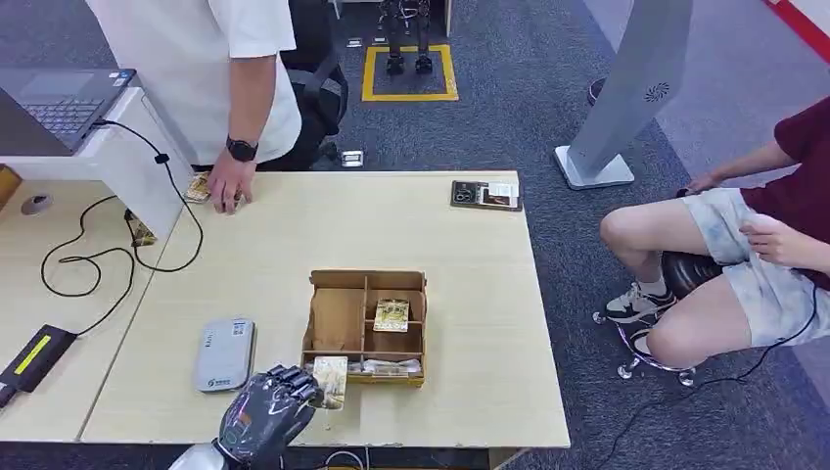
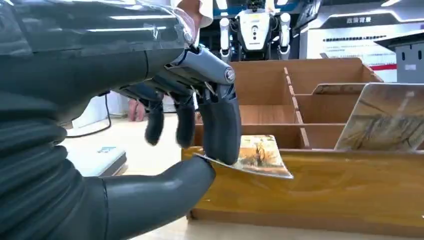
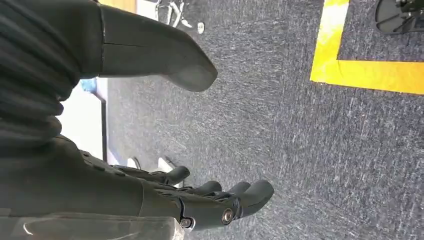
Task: Pass the card to the sensor for recognition and then transmit it.
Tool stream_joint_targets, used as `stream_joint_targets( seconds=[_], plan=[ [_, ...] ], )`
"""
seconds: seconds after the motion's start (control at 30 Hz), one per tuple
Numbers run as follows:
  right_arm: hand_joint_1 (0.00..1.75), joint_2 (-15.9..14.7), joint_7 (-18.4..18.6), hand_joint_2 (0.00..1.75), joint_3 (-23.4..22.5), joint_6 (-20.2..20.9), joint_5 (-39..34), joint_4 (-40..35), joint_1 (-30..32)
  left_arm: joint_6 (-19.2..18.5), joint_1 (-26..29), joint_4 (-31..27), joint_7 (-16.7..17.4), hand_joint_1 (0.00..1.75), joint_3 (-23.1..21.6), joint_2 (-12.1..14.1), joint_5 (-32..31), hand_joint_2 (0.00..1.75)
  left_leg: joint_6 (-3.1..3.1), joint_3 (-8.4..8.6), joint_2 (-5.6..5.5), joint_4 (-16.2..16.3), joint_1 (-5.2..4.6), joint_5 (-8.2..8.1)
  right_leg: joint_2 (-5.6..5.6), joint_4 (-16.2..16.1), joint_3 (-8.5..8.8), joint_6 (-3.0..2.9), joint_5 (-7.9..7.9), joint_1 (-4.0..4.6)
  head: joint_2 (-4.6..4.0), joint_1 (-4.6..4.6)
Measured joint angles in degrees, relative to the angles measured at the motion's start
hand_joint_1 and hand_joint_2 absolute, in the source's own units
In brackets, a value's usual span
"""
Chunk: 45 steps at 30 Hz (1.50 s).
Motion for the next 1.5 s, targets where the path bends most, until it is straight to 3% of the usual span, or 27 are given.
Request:
stream_joint_targets(
  seconds=[0.13,0.17,0.23,0.27,0.37,0.4,0.43,0.53,0.6,0.63,0.7,0.73,0.97,1.1,1.3,1.37,1.43,1.47,1.5],
  plan=[
    [0.0,0.0,0.11,1.75,0.02,0.02,0.0,0.0,-0.04,1.03,-0.64,0.0,0.83,1.47,-0.39,-0.55,-1.16,1.75,0.0,0.01,0.0,0.0,0.0,0.0,0.0,0.0,0.01,0.0,0.0,0.0,0.0,0.0],
    [0.0,0.0,0.15,1.75,0.02,0.02,0.0,0.0,-0.04,1.05,-0.7,0.0,1.14,1.06,-0.48,-0.72,-1.25,1.75,0.0,0.01,0.0,0.0,0.0,0.0,0.0,0.0,0.01,0.0,0.0,0.0,0.0,0.0],
    [0.0,0.0,0.17,1.75,0.02,0.02,0.0,0.0,-0.04,1.12,-0.72,0.0,1.18,0.7,-0.63,-0.88,-1.44,1.75,0.0,0.01,0.0,0.0,0.0,0.0,0.0,0.0,0.01,0.0,0.0,0.0,0.0,0.0],
    [0.0,0.0,0.17,1.75,0.0,0.02,0.0,0.0,-0.05,1.14,-0.73,0.0,1.2,0.59,-0.74,-0.9,-1.6,1.75,0.0,0.01,0.0,0.0,0.0,0.0,0.0,0.0,0.01,0.0,0.0,0.0,0.0,0.0],
    [0.0,0.0,0.09,1.75,0.02,0.02,-0.02,0.0,-0.05,1.23,-0.59,0.0,1.31,0.51,-0.96,-1.03,-1.86,1.75,0.0,0.0,0.0,0.0,0.0,0.0,0.0,0.0,0.01,0.0,0.0,0.0,0.0,0.0],
    [0.0,0.0,0.07,1.75,0.0,0.02,-0.02,0.0,-0.04,1.47,-0.53,0.0,1.47,0.37,-0.96,-1.1,-1.97,1.75,0.0,0.0,0.0,0.0,0.0,0.0,0.0,0.0,0.0,0.0,0.0,0.0,0.0,0.0],
    [0.0,0.0,0.02,1.75,0.0,0.0,-0.15,0.0,-0.04,1.94,-0.43,0.0,1.71,0.45,-0.96,-1.14,-2.06,1.75,0.0,0.0,0.0,0.0,0.0,0.0,0.0,0.0,0.01,0.0,0.0,0.0,0.0,0.0],
    [0.0,0.0,-0.15,1.75,-0.02,-0.04,-0.28,-0.02,0.0,4.26,0.31,0.0,2.19,0.45,-0.96,-1.25,-2.27,1.75,0.0,0.0,0.0,0.0,0.0,0.0,0.01,0.0,-0.01,0.0,0.0,0.0,0.0,0.0],
    [0.0,0.0,-0.15,1.75,-0.05,-0.04,-0.28,-0.02,0.0,5.23,0.8,0.0,2.19,0.75,-0.96,-1.29,-2.3,1.75,0.0,-0.01,0.0,0.0,0.0,0.0,0.0,0.0,-0.02,0.0,0.0,0.0,0.0,0.0],
    [0.0,0.0,-0.17,1.75,-0.05,-0.07,-0.28,-0.02,0.0,5.34,0.95,0.0,2.19,1.01,-0.96,-1.36,-2.3,1.75,0.0,-0.02,0.0,0.0,0.0,0.0,0.0,0.0,-0.02,0.0,0.0,0.0,0.0,0.0],
    [0.0,0.0,-0.28,1.75,-0.09,-0.07,-0.5,-0.02,0.01,6.2,1.25,0.0,2.12,1.17,-0.96,-1.49,-2.32,1.75,0.0,-0.02,0.0,0.0,0.0,0.0,0.0,0.0,-0.02,0.0,0.0,0.0,0.0,0.0],
    [0.0,0.0,-0.35,1.75,-0.13,-0.07,-0.87,-0.02,0.02,7.27,1.46,0.0,2.01,1.52,-0.96,-1.6,-2.27,1.75,0.0,-0.02,0.0,0.0,0.0,0.0,0.0,0.0,-0.02,0.0,0.0,0.0,0.0,0.0],
    [0.0,0.02,-1.35,1.75,-0.9,-0.22,-1.31,-0.02,0.31,17.48,2.91,-0.11,0.12,1.69,-0.96,-3.08,-0.9,1.75,0.0,-0.02,0.0,0.0,0.0,0.0,0.0,0.0,-0.01,0.0,-0.01,0.0,0.0,0.0],
    [0.0,0.02,-1.42,1.75,-1.38,-0.28,-1.38,-0.02,0.49,18.38,3.98,-0.87,-2.86,1.57,-0.94,-4.66,0.37,1.75,0.0,-0.02,0.0,0.0,0.0,0.0,-0.01,-0.01,-0.01,0.01,-0.01,0.0,0.0,0.02],
    [0.0,0.02,-1.68,1.75,-1.73,-0.35,-1.38,-0.02,0.62,18.38,4.52,-0.87,-3.74,1.52,-0.94,-5.47,1.51,1.75,0.0,-0.01,0.0,0.0,0.0,0.0,-0.01,0.0,-0.02,0.0,-0.01,0.0,0.0,-0.02],
    [0.0,0.02,-1.77,1.75,-1.82,-0.44,-1.38,-0.02,0.63,18.41,4.55,-0.87,-4.39,1.47,-0.94,-5.55,1.97,1.75,0.0,-0.01,-0.01,-0.01,0.0,0.0,-0.01,0.0,-0.01,0.0,-0.01,0.0,0.0,0.0],
    [0.0,0.02,-1.9,1.75,-1.84,-0.48,-1.38,-0.02,0.66,18.38,4.58,-0.87,-4.81,0.98,-0.94,-5.6,2.12,1.75,0.0,-0.01,0.0,0.0,0.0,0.0,0.0,0.0,0.0,0.0,-0.01,0.0,0.0,0.0],
    [0.0,0.02,-1.92,1.75,-1.84,-0.48,-1.38,-0.02,0.67,18.38,4.58,-0.87,-4.96,0.98,-0.94,-5.6,2.25,1.75,0.0,-0.01,0.0,0.0,0.0,0.0,0.0,0.0,0.0,0.0,-0.01,0.0,0.0,0.02],
    [0.0,0.02,-1.95,1.75,-1.86,-0.48,-1.38,-0.02,0.67,18.38,4.58,-0.87,-5.16,0.33,-0.94,-5.6,2.38,1.75,0.0,-0.01,0.0,0.0,0.0,0.0,0.0,0.0,0.0,0.0,-0.01,0.0,0.0,0.0]
  ],
)
